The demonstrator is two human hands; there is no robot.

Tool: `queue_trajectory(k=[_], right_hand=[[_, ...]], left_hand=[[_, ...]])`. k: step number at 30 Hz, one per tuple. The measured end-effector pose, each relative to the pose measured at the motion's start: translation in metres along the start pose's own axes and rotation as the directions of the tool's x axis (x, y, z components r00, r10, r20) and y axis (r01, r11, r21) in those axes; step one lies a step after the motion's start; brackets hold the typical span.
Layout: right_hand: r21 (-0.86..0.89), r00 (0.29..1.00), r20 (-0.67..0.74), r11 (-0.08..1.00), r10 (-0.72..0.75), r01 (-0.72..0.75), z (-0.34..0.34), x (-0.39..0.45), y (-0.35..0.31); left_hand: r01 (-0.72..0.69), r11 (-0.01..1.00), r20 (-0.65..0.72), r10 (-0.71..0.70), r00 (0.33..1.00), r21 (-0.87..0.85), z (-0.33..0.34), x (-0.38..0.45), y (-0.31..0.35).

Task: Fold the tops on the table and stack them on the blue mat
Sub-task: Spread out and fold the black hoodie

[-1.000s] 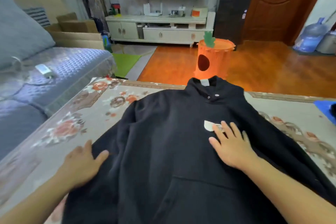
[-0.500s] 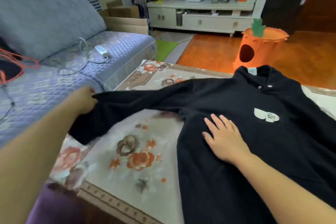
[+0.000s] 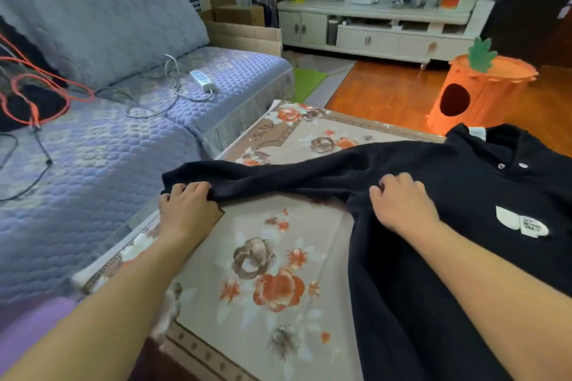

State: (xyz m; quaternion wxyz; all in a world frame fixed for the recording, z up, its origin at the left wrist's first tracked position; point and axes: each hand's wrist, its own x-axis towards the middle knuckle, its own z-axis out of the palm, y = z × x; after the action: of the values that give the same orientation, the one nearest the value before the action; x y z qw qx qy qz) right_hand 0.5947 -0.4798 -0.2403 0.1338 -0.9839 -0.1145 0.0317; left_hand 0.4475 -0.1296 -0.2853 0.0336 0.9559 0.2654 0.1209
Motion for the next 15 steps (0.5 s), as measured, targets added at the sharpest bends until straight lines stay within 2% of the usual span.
queue_trajectory(k=[2,4,6,7,9,10,12,14,15], right_hand=[[0.055,0.988,-0.036,0.987,-0.152,0.153,0.024,0.001,-0.011],[-0.045,0.967,0.028,0.966,-0.254,0.255,0.050,-0.006,-0.011],[-0.093,0.960,0.040,0.955,-0.277,0.280,0.059,-0.005,-0.005],[-0.079,0.961,0.036,0.958,-0.274,0.276,0.056,-0.004,-0.003],[-0.063,0.964,0.026,0.962,-0.263,0.264,0.054,-0.003,-0.001],[-0.071,0.965,0.039,0.963,-0.259,0.261,0.054,-0.003,-0.002],[-0.064,0.967,0.066,0.966,-0.246,0.250,0.055,-0.003,-0.003],[-0.036,0.969,0.067,0.970,-0.239,0.242,0.056,-0.005,-0.003],[-0.027,0.969,0.059,0.970,-0.239,0.241,0.055,-0.004,-0.004]], left_hand=[[-0.030,0.998,-0.054,0.033,0.998,0.061,-0.021,0.030,-0.015],[0.063,0.998,-0.115,-0.064,0.991,-0.010,-0.052,0.080,-0.026],[0.172,0.977,-0.141,-0.190,0.972,-0.125,-0.085,0.132,-0.029],[0.200,0.977,-0.144,-0.209,0.967,-0.079,-0.096,0.150,-0.022],[0.211,0.965,-0.118,-0.194,0.974,0.153,-0.096,0.170,0.001],[0.190,0.958,-0.060,-0.181,0.982,0.213,-0.087,0.169,0.015],[0.171,0.975,0.143,-0.191,0.971,0.143,-0.046,0.159,0.037],[0.289,0.957,0.379,-0.274,0.884,0.020,-0.003,0.138,0.040],[0.344,0.939,0.430,-0.311,0.848,0.000,0.012,0.126,0.036]])
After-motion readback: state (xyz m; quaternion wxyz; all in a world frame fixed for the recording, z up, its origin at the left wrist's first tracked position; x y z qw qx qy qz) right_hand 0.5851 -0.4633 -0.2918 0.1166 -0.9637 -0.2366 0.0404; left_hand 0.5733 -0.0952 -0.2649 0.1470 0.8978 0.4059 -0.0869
